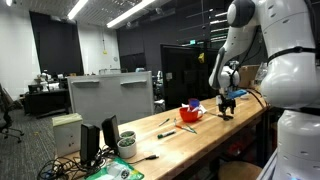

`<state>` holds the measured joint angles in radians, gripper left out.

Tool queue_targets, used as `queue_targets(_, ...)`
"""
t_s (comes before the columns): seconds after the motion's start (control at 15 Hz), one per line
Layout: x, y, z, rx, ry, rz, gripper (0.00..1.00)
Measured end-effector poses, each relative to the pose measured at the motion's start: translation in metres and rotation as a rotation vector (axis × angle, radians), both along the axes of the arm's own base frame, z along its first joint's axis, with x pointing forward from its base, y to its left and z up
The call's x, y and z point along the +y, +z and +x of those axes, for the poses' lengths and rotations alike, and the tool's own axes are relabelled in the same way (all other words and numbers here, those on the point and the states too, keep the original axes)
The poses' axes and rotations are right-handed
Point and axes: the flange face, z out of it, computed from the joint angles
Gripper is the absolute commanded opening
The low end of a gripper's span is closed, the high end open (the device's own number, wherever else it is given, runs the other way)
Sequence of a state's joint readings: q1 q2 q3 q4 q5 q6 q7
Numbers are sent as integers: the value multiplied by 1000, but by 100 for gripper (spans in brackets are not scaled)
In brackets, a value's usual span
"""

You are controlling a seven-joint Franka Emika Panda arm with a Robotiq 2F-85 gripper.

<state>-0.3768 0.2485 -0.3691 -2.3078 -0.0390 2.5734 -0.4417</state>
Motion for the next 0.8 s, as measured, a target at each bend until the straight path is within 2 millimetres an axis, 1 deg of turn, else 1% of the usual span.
queue_targets(0.2,0,-1,3,2,7,-3,54)
queue_targets(0.27,1,-1,4,3,8,-3,58)
queue_targets(0.33,1,-2,4,4,10,-2,58)
queue_targets(0.4,1,-3,5,5,12,-2,60)
queue_targets(0.47,1,-3,6,6,13,-3,58)
queue_targets(0.53,1,-4,6,7,14,-3,58)
queue_targets(0.8,0,-8,8,16,19,-4,54)
